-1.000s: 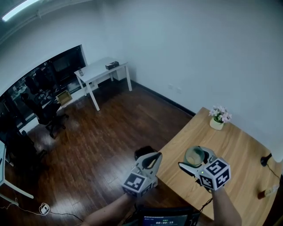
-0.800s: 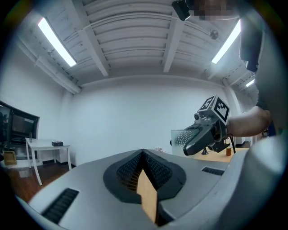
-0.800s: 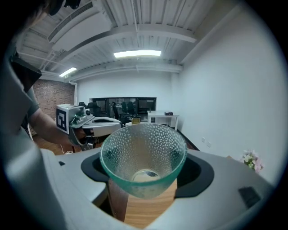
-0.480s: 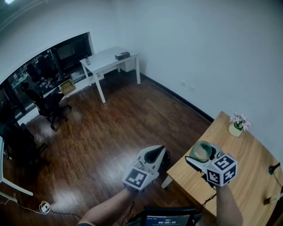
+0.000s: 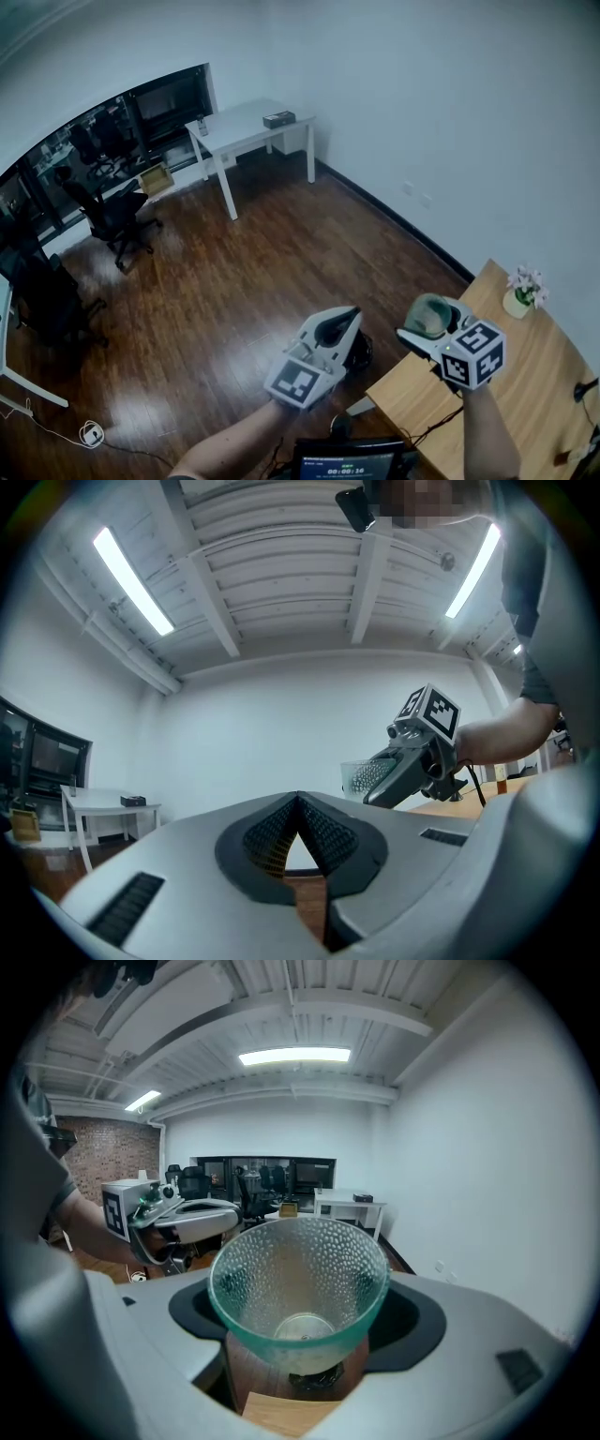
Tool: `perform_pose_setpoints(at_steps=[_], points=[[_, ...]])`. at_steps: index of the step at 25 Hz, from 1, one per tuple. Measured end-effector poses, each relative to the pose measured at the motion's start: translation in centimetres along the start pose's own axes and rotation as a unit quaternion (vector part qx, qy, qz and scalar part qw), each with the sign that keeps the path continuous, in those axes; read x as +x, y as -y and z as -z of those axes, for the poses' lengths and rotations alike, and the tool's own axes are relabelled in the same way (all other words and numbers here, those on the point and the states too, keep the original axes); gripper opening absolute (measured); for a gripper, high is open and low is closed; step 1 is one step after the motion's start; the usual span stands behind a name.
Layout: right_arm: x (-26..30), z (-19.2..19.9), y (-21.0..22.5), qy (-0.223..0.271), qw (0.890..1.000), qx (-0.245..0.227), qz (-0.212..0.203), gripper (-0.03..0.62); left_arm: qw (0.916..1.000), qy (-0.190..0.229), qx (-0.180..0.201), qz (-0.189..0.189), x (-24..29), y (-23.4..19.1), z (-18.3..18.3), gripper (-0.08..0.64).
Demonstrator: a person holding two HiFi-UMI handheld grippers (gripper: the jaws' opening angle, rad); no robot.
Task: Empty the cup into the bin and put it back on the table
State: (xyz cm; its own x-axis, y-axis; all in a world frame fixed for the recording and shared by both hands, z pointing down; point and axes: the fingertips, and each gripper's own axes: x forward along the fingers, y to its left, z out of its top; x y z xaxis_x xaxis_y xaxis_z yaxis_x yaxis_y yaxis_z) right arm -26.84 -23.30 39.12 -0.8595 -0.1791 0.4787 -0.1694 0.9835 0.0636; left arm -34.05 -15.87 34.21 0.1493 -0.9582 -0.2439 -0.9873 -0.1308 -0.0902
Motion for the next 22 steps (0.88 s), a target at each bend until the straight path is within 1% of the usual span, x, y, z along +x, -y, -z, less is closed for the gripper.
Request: perform_pose_setpoints(at_steps=[5,8,12,17,22], points=[[2.7,-1.7,1.9,0.012,1.0,-0.001,-0.02,0.397,0.9999,-0.002,0.008,-0.009,2.6,-2.5,0.2,-0.008],[3.9,-2.3,3.3,0.021,0.999,-0.008,-0.027,0.397,0.9998,0.0,0.017,-0.006,4.5,-3.4,0.2,-0.008],[4.8,-2.6,5.8,0.041,0.999,0.002,-0.032,0.397,0.9979,0.04,0.048,0.013,8.0,-3.8,-1.0,-0.008],[5.3,-2.1,7.9,0.032,0.999,-0.006,-0.028,0.397,0.991,0.086,0.095,0.039,10.1,-4.0,-2.9,-0.008],[5.8,-2.3,9.0,0.031,0.999,0.007,-0.014,0.397,0.9873,0.105,0.1,0.063,11.8,-5.1,-3.7,-0.008]])
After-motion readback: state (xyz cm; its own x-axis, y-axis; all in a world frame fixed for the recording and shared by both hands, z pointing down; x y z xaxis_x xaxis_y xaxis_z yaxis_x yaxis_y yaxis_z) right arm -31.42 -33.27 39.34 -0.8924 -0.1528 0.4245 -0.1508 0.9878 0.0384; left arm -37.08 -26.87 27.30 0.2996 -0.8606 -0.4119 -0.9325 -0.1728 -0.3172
